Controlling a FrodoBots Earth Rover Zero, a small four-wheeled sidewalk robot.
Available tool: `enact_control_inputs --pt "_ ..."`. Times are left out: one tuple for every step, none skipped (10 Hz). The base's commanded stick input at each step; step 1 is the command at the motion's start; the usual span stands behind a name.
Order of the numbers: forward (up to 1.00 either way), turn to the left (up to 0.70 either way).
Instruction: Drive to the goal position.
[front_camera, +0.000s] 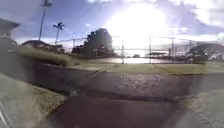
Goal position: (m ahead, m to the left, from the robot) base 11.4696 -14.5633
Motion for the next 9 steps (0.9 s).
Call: enact_control_inputs --pt "0.7 -0.35" --pt "0.7 -0.35" --pt "0.7 -0.35" --pt "0.7 -0.35" --pt "0.7 -0.35" --pt "0.7 -0.35" --pt "0.7 -0.35" --pt "0.7 -0.35" --pt "0.7 -0.35"
